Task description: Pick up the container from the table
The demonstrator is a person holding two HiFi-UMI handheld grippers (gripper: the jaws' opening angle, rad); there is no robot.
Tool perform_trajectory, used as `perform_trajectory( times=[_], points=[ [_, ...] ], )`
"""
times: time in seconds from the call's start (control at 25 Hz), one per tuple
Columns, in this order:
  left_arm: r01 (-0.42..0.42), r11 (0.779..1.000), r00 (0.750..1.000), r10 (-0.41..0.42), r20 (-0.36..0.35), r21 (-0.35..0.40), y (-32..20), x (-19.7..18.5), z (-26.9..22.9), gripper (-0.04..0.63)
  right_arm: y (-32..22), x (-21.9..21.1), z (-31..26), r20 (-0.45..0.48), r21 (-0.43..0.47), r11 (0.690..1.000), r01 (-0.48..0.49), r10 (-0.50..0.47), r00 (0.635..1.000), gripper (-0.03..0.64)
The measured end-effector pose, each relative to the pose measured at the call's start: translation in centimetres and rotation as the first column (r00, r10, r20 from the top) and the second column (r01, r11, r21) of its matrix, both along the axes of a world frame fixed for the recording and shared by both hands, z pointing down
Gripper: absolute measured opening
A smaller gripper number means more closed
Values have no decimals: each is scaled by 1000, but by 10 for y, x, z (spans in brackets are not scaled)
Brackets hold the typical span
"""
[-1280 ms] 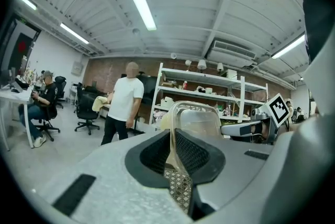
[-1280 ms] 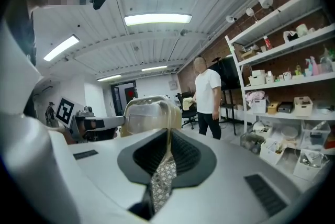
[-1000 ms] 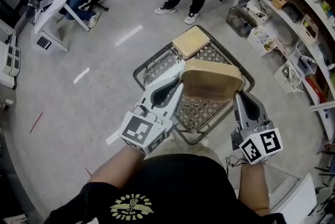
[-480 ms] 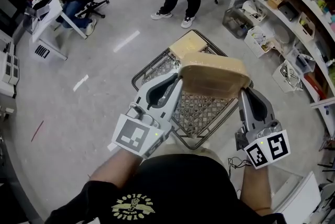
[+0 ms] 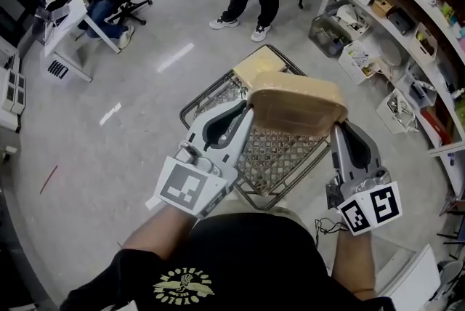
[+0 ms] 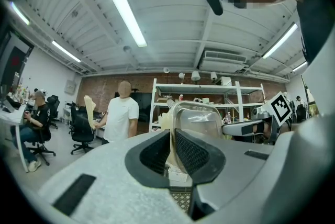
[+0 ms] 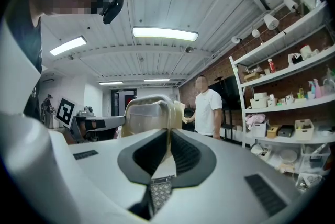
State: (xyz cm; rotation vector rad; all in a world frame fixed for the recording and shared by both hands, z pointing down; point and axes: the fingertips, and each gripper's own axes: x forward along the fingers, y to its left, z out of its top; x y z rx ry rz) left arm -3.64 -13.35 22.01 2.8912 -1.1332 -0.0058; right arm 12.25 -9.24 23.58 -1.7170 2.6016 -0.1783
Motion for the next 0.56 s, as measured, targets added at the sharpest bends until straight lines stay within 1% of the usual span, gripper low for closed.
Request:
perform_trajectory(
  times=[0.08,0.2,0.36,0.56],
  points=[
    [5,1000,1000,-4,-12,18,0,2,-2,34,-2,2,-1,-7,2,1000,7,-7,1000,26],
    [30,999,1000,-30,5,11,-2,4,-1,34,-5,6,-4,5,2,1000,27,-27,1000,26],
    [38,999,999,-38,-7,10,1,12,-6,34,-7,13,-5,25,-3,998,57,-57,998,26],
    [61,998,998,-61,-2,-1,9,20,-6,34,-3,20,-4,24,-2,996,85,-85,996,26]
  ],
)
